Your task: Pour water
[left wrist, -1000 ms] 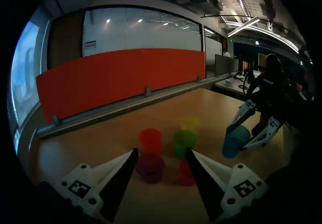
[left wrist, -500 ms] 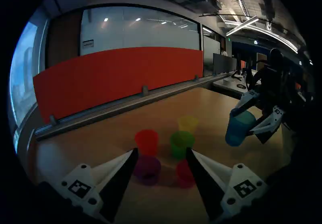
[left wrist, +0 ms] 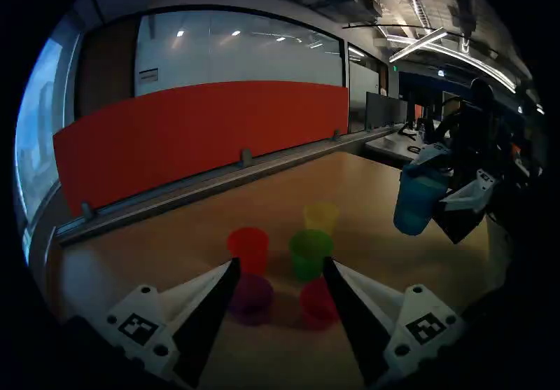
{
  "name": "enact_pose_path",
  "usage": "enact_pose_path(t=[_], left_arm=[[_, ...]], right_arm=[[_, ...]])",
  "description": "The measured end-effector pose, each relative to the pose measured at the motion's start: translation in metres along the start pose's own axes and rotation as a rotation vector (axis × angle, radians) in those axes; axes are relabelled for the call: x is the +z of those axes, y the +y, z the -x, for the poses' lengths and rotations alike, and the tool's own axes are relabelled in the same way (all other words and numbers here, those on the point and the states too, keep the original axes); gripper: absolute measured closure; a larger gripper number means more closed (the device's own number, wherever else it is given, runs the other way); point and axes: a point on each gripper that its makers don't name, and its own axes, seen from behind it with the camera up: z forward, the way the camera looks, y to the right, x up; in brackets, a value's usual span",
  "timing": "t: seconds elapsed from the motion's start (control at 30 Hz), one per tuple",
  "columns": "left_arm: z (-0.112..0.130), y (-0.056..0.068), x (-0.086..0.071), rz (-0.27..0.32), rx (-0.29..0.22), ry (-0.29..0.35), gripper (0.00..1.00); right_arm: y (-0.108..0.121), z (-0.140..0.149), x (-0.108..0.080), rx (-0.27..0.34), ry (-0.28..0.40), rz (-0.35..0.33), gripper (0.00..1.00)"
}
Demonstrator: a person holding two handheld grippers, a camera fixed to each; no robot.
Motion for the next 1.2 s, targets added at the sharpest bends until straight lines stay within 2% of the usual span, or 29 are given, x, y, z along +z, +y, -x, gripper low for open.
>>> enact_pose_path(t=[0.27,0.67,0.9,1.2], left_arm=[[-0.001,0.001,0.003,0.013,-0.003,-0.005,0.13],[0.002,0.008,0.015,0.044,0.022,-0.038,0.13],[0.004,0.01,0.026,0.052,0.028,-0.061,0.13],[0.008,0.019,0.044,0.075,0.032,-0.09,0.13]], right_arm=[[0.003,-0.014,-0.004,-0.006,0.033,0.007,0.09],[0.01,-0.035,-0.014,-0.017,0.055,0.026,0.09],[0.012,-0.047,-0.021,-0.039,0.054,0.037,0.09],[0.018,-0.063,-0.026,-0.033,0.069,0.055,0.09]])
